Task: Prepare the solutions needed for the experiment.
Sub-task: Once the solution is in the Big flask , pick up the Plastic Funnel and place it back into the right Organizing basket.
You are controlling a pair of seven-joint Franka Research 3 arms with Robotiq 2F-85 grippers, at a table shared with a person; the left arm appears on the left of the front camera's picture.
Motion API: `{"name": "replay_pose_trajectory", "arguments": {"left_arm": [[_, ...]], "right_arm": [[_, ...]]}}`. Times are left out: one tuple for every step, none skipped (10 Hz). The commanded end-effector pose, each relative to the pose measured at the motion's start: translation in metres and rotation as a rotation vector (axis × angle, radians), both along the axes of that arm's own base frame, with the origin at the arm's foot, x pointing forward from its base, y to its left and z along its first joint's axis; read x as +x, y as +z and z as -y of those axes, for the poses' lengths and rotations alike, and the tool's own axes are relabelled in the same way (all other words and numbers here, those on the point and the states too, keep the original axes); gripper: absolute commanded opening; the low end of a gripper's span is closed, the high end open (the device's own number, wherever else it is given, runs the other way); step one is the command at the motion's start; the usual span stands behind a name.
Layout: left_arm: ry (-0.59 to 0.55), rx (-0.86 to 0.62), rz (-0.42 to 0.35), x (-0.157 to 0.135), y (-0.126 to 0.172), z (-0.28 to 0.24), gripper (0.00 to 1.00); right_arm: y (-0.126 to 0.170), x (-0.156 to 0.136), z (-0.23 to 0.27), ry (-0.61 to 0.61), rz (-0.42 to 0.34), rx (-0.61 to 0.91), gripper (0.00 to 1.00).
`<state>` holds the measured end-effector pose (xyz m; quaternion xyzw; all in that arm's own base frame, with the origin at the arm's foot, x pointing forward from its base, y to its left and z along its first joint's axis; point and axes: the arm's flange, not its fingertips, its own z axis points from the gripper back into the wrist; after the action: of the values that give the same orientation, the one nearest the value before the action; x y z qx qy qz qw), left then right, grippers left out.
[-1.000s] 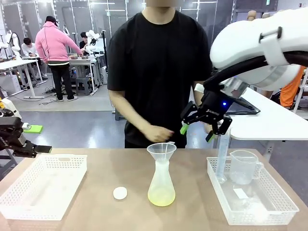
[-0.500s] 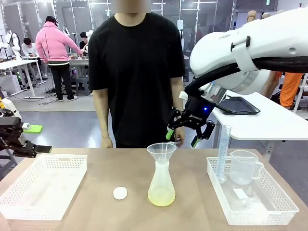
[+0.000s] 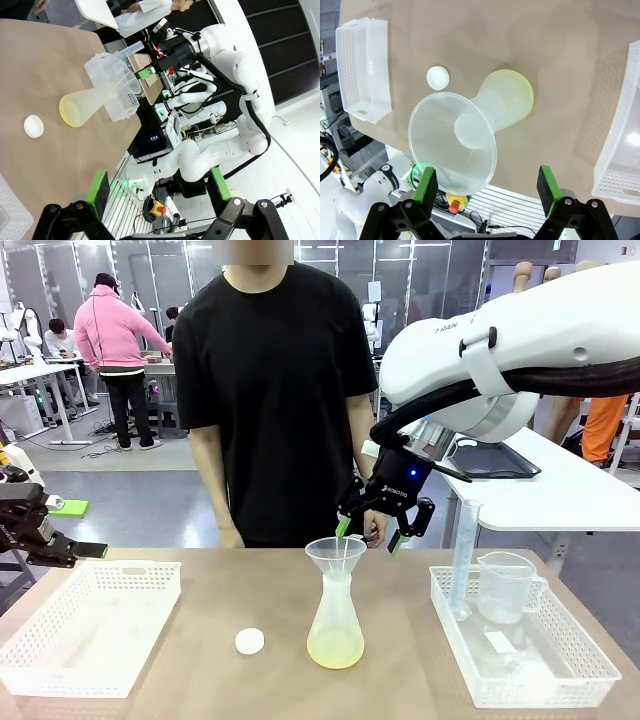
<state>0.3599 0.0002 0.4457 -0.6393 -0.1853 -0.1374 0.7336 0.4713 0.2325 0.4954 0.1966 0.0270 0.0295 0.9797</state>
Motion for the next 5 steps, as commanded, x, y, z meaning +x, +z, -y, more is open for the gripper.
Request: {"name": "replay_pose_trajectory", "arguments": {"left_arm": [[-0.001,-0.024,0.014,0.002,0.001,0.002,1.00],[-0.001,-0.024,0.014,0.002,0.001,0.002,1.00],[-0.001,-0.024,0.014,0.002,0.001,0.002,1.00],[-0.001,-0.024,0.014,0.002,0.001,0.002,1.00],[-0.001,-0.024,0.014,0.002,0.001,0.002,1.00]], "right_arm": [[0.002,0.005,-0.009,-0.023,-0.033,-0.047,1.00],[-0.001,0.007,-0.010,-0.028,-0.044,-0.062,1.00],[-0.005,0.008,-0.011,-0.032,-0.047,-0.072,1.00],[-0.010,0.007,-0.013,-0.038,-0.051,-0.071,1.00],[-0.015,0.006,-0.016,-0.045,-0.056,-0.065,1.00]]}}
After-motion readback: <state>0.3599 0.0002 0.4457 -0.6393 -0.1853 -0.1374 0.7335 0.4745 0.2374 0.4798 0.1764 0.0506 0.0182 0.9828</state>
